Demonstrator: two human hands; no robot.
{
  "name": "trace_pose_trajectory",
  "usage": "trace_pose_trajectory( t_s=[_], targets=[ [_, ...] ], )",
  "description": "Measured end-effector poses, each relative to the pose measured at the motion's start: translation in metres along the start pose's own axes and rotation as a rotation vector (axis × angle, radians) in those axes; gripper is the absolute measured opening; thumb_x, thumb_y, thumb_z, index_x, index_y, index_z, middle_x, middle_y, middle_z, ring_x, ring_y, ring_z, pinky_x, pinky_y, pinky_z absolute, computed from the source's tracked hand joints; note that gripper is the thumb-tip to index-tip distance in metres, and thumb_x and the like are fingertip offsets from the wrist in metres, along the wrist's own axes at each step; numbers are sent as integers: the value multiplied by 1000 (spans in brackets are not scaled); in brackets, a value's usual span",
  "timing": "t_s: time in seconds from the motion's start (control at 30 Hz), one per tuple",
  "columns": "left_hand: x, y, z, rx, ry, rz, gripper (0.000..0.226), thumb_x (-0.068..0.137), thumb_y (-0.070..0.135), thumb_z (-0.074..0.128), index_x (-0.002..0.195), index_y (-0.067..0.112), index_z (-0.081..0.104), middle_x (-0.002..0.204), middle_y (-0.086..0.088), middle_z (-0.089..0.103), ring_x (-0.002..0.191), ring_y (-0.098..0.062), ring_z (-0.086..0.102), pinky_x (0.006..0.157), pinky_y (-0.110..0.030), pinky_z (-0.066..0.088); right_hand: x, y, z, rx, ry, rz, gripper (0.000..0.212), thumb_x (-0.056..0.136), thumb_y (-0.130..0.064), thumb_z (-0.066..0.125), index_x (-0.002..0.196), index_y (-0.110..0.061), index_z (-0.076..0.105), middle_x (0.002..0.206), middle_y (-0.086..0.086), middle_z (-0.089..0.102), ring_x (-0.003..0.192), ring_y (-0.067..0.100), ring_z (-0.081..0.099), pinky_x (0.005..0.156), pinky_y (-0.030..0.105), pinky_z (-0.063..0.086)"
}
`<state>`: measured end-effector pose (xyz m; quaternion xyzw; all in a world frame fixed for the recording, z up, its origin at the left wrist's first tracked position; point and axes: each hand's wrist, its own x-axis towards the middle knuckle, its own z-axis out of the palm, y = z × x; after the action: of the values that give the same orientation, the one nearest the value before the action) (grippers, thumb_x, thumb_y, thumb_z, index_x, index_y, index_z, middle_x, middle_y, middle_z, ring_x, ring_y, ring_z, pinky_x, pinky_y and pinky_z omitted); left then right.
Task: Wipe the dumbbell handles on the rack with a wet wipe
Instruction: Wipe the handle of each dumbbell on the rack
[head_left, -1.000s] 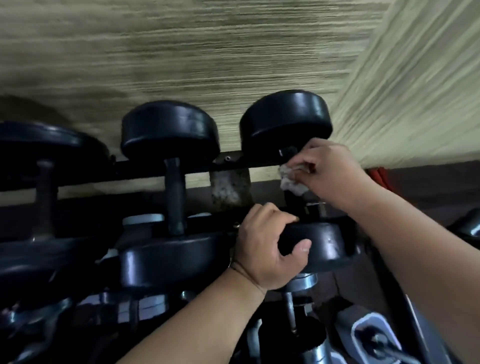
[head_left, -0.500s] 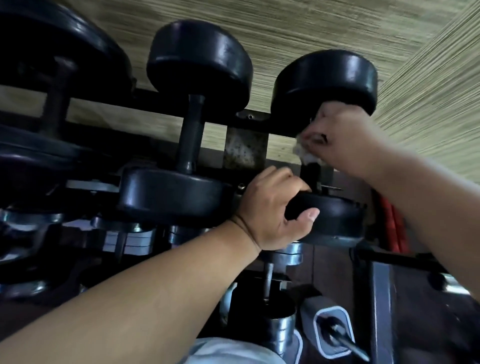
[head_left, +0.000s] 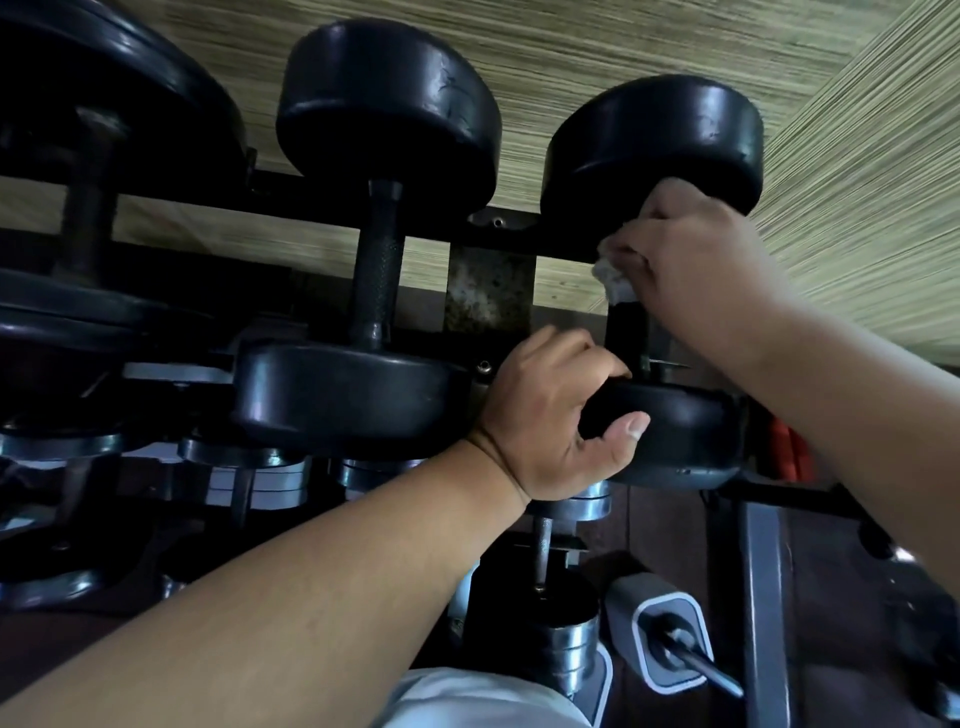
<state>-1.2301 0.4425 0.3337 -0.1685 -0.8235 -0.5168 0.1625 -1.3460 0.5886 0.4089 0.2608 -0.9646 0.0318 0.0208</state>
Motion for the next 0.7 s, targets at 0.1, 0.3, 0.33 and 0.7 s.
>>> trace_pose_trajectory(
  t_s=[0.1, 0.3, 0.33, 0.7],
  targets=[
    [1, -1, 0, -1, 1, 8, 50, 86, 44, 56, 94, -2, 74, 83, -11, 63, 75, -30, 57, 69, -40, 47, -22, -2, -6, 116, -117, -67, 12, 81, -15, 76, 91, -21, 78, 95, 6, 59, 76, 31, 63, 65, 42, 56],
    [0, -2, 1, 13, -11, 9, 51, 87, 46, 55, 95, -1, 74, 82, -11, 63, 75, -29, 57, 69, -39, 46, -9, 10, -9, 120, -13, -99, 11, 85, -17, 72, 94, -17, 79, 92, 10, 63, 78, 32, 65, 70, 39, 56],
    [0, -2, 2, 9, -14, 11, 50, 87, 46, 55, 95, 0, 74, 82, -10, 62, 75, -29, 57, 69, -39, 46, -3, 13, -8, 98, 48, -95, 13, 88, -16, 69, 97, -16, 78, 95, 10, 64, 80, 31, 65, 70, 39, 57],
    [1, -2, 0, 19, -55, 21, 49, 87, 43, 53, 95, -1, 73, 82, -9, 60, 75, -27, 54, 69, -38, 45, -46, 3, -18, 417, -223, 211, 14, 70, -15, 86, 72, -22, 74, 81, -5, 66, 72, 12, 63, 68, 18, 46]
  ],
)
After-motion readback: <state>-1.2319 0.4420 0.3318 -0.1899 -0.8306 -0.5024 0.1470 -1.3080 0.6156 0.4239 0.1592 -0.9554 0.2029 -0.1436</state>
